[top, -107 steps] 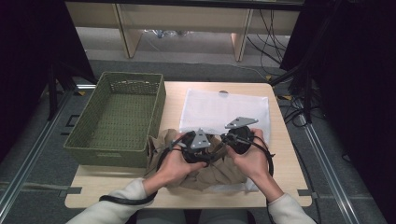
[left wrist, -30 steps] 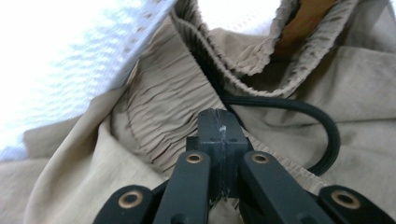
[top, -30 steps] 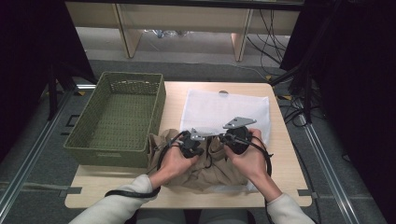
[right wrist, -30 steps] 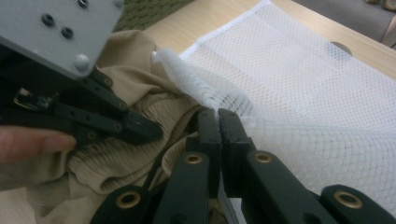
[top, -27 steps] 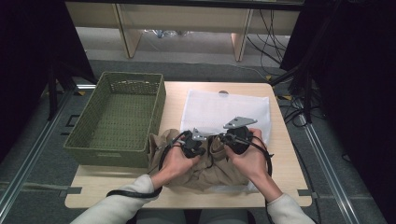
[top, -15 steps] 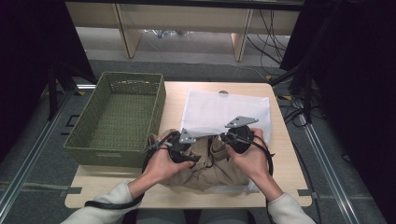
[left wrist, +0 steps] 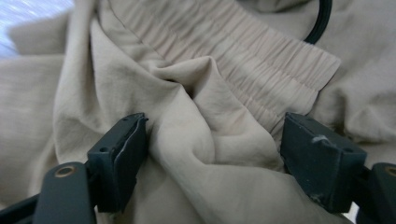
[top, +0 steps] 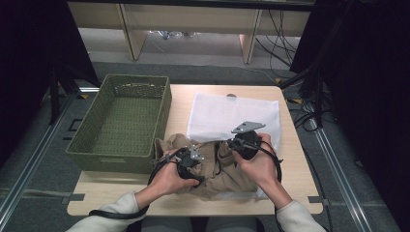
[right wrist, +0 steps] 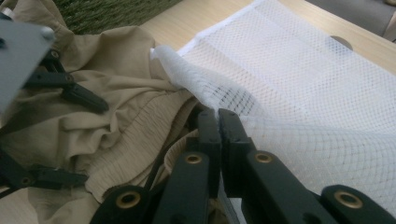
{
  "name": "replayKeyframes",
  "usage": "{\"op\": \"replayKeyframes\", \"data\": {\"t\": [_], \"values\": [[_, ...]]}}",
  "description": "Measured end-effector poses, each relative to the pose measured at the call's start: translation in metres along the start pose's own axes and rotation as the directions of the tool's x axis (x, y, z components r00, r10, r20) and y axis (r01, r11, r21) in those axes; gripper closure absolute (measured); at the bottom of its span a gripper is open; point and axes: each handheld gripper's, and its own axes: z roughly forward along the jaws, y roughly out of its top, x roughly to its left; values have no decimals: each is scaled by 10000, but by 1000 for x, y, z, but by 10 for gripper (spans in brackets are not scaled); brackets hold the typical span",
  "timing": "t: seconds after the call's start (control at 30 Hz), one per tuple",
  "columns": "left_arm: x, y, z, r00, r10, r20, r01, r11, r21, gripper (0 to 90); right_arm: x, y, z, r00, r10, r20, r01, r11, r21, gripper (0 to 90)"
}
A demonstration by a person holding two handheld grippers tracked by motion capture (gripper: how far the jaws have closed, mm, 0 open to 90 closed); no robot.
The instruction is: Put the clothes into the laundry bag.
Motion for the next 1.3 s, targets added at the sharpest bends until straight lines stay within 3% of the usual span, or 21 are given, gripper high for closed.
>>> {"op": "replayKeyframes", "data": {"t": [0.03,0.17,0.23,0.33,0.37,0.43,0.47,0.5,0.57,0.6,0.67,0.73,0.8,0.87,0.97,1.03,1.1,1.23,1.3], "values": [[1,1,-2,9999,-119,39,120,9999,-48,229,1,0,-1,9999,143,-12,-143,9999,51,899],[1,4,-16,9991,-246,353,259,9989,-381,243,-2,0,0,9996,-273,30,274,9996,-82,899],[-2,4,-18,9988,21,483,-4,9993,-370,228,-1,0,0,10000,-43,8,43,10000,-54,899],[-7,0,-8,9966,596,570,-592,9982,-71,162,0,1,-1,10000,-44,28,44,10000,-29,899],[-8,-2,-3,9950,910,410,-910,9958,0,155,0,1,-1,10000,-59,9,59,10000,-19,899],[-10,-5,5,9937,1094,262,-1097,9939,124,151,1,1,-1,10000,-42,5,42,10000,-36,899],[-11,-5,7,9920,1231,288,-1238,9921,223,148,2,1,-1,9997,229,13,-229,9997,-22,899],[-11,-5,8,9909,1328,232,-1334,9907,273,153,0,0,1,10000,5,-39,-5,10000,-47,899],[-12,-4,8,9860,1665,-108,-1658,9849,496,218,1,0,1,10000,-8,-34,9,10000,39,899],[-11,-4,8,9840,1758,-300,-1740,9832,549,286,0,0,2,9996,-294,8,294,9996,-19,899],[-11,-3,10,9834,1786,-333,-1764,9825,596,365,1,0,1,9998,-222,13,222,9998,-15,899],[-13,-2,10,9759,2120,-510,-2085,9757,678,442,0,0,1,9995,-295,59,295,9996,-29,900],[-17,-2,10,9704,2351,-551,-2310,9703,715,548,2,1,1,10000,-17,-38,17,10000,15,899],[-19,0,9,9642,2560,-696,-2506,9650,779,664,2,0,1,9998,-207,-83,207,9998,14,900],[-18,1,9,9777,2046,-477,-2027,9784,414,776,2,1,0,9998,-184,-82,184,9998,1,899],[-14,1,7,9874,1567,-227,-1563,9876,157,804,2,0,0,9998,-190,-63,189,9998,-28,899],[-12,3,4,9922,1244,-104,-1246,9919,-240,821,2,1,1,9999,-116,-12,115,9999,-71,899],[-14,12,-8,9962,843,216,-815,9909,-1074,834,3,1,0,9995,-302,-79,301,9995,-133,899],[-18,18,-12,9970,727,248,-678,9847,-1604,837,5,2,-1,9998,-130,-148,128,9998,-143,899]]}}
